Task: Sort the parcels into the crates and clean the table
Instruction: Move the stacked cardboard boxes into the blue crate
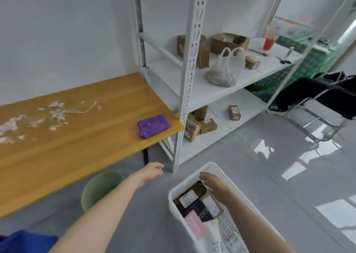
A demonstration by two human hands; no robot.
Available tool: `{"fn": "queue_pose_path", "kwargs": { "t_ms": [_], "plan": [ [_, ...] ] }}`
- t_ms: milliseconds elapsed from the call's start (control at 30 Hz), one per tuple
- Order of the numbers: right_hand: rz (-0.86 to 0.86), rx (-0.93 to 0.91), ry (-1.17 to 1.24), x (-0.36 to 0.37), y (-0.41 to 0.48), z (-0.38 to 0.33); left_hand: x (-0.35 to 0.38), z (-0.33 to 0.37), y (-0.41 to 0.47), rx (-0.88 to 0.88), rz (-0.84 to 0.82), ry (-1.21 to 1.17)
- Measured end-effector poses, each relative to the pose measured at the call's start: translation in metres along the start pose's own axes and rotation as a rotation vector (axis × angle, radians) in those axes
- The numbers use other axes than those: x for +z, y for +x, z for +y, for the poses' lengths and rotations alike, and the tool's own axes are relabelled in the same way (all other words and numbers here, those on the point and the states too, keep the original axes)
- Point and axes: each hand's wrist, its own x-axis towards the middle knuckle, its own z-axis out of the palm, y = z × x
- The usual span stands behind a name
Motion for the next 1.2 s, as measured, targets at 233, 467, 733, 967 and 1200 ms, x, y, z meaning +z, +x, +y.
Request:
{"fn": "queue_pose_path", "kwargs": {
  "t_ms": [233,467,733,967,1200],
  "plan": [
    [-0.069,0.0,-0.066,0.114,0.024,-0.074,-0.157,-0.088,-0.043,-0.003,0.291,-0.206],
    [-0.292,-0.07,-0.241,0.304,0.044,-0.126,-0.261,-0.189,-0.103,-0.104,0.372,-0.383],
    [-0.611,-0.068,-0.49,0.457,0.046,-0.157,-0.322,-0.273,-0.163,-0.207,0.58,-0.635],
    [-0.77,-0.144,-0.677,0.537,0.064,-0.216,-0.374,-0.318,-0.178,-0.277,0.889,-0.805],
    [-0.876,-0.189,-0.79,0.604,0.085,-0.256,-0.395,-0.352,-0.192,-0.322,1.118,-0.983]
  ]
}}
